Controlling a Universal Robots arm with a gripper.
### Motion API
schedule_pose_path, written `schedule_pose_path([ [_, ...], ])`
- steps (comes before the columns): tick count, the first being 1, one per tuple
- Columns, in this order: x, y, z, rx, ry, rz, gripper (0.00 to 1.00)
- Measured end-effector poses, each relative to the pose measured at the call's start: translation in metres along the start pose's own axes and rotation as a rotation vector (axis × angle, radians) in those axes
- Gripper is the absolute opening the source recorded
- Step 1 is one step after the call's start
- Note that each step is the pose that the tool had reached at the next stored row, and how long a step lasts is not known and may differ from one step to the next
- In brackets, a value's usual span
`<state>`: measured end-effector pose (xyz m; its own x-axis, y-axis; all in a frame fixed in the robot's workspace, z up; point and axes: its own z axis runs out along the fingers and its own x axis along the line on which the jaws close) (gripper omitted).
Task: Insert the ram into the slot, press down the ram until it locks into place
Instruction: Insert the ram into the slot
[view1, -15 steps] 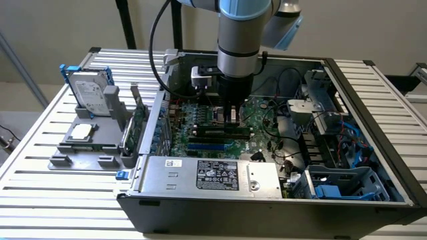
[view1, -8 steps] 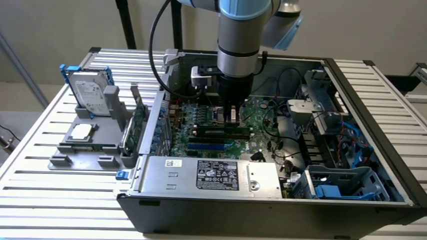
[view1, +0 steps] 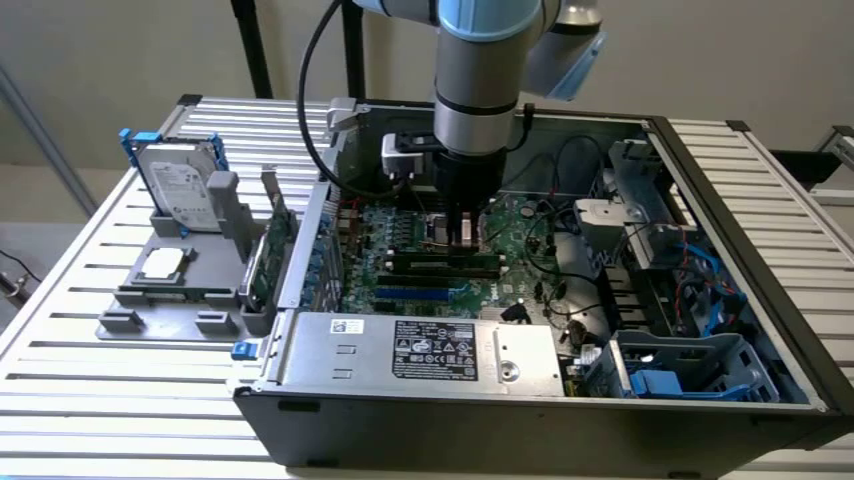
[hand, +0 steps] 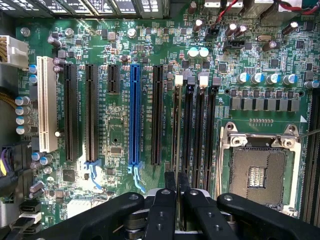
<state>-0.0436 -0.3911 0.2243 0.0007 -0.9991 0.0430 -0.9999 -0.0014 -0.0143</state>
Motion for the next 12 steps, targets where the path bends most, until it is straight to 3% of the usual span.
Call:
schedule_pose_path([
  [12,-0.0008,0.0006,0.0005,0.0001,0.0014,-0.002,0.13],
])
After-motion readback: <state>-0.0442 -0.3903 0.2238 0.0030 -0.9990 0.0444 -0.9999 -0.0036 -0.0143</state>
